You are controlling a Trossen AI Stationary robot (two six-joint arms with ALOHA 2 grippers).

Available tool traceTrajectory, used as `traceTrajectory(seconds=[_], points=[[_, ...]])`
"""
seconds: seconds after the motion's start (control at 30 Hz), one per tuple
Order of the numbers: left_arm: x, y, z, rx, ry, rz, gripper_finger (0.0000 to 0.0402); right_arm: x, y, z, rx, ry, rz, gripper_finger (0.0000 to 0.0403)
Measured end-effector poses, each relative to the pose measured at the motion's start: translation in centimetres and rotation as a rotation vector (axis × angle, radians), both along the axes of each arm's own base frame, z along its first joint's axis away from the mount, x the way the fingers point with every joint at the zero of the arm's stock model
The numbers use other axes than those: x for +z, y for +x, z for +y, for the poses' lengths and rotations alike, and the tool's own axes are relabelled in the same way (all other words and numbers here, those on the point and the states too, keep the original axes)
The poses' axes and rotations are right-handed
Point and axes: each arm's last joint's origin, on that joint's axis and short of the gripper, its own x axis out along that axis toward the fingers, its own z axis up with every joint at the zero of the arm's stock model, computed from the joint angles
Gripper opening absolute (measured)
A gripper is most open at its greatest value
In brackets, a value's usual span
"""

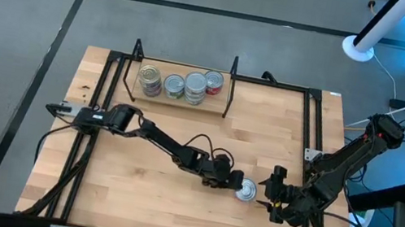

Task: Stack canned seafood by type on shelf
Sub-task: Stack the red tuna can on top of the other red tuna can on the shelf

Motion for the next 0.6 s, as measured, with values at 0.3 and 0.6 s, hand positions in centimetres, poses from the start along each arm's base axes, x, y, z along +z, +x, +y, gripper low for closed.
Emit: traceTrajectory(seconds=[0.3, 0.6], points=[[-0.14, -0.10, 0.13, 0.000, 0.007, 0.021, 0.0207, -0.01, -0.01, 0.00, 0.020, -0.017, 0.001, 0.0289], [-0.36, -0.24, 0.31, -0.004, 0.021, 0.048, 0.0147, 0.00, -0.02, -0.01, 0.020, -0.017, 0.001, 0.0289]])
